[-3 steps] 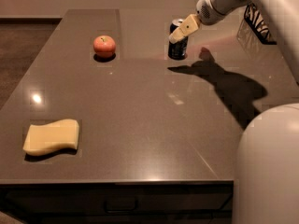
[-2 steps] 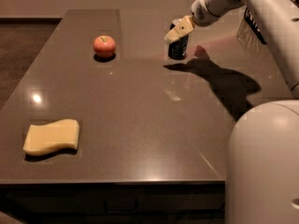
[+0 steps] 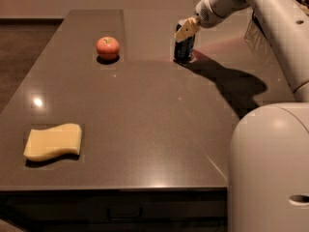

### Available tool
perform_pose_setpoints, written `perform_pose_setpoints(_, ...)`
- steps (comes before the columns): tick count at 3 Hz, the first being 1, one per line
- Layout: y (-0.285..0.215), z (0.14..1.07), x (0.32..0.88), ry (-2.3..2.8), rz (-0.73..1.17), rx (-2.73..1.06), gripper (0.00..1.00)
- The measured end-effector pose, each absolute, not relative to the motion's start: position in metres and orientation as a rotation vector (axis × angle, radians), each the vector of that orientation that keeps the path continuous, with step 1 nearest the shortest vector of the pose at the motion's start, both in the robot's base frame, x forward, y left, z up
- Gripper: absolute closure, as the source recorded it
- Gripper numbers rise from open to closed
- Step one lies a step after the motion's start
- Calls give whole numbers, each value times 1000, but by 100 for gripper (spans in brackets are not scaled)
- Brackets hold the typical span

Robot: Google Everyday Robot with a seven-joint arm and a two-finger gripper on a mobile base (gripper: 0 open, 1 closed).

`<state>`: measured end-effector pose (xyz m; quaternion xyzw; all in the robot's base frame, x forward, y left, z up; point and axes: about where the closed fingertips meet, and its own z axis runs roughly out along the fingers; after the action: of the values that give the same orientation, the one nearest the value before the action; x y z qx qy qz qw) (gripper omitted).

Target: Move pepsi can near sponge

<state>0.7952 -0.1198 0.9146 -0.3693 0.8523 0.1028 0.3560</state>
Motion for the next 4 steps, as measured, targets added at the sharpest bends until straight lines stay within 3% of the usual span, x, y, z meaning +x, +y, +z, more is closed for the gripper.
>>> perform_pose_setpoints(2, -93, 932, 770, 2100, 356, -1084, 87)
perform_pose_setpoints(3, -61, 947, 730, 1984, 407, -1260, 100)
perform_pose_setpoints(4, -25, 953, 682, 1856, 457, -1452, 100)
